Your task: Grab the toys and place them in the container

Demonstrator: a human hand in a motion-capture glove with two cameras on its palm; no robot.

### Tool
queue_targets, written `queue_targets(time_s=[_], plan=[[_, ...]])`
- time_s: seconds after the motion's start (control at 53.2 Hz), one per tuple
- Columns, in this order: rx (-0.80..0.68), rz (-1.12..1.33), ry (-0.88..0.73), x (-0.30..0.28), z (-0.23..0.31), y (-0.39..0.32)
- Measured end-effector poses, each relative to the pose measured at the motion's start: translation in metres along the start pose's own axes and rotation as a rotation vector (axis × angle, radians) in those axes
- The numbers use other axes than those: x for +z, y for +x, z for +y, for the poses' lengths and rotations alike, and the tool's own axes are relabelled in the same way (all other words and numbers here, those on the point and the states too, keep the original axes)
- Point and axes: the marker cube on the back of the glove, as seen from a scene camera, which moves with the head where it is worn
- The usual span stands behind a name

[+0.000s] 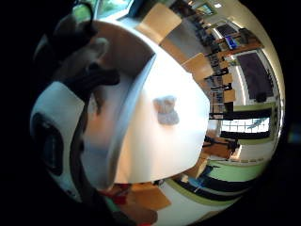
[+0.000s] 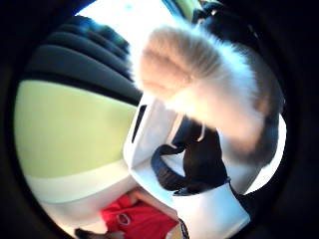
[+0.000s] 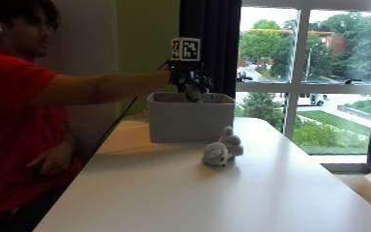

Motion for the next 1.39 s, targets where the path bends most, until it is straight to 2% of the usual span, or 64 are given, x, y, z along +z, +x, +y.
queue_targets(time_s=[0.075, 0.395, 0.602, 0.752, 1.09, 1.391], plan=[[-0.014, -0.014, -0.021, 0.005, 0.003, 0.005], [-0.004, -0.03, 0.079, 0.011, 0.019, 0.036], [0.008, -0.012, 0.076, 0.02, 0.04, 0.087], [0.114, -0.023, 0.078, 0.036, 0.055, 0.128], [0.205, -0.014, 0.075, 0.07, 0.088, 0.219], [0.317, -0.076, -0.017, 0.131, 0.081, 0.246]])
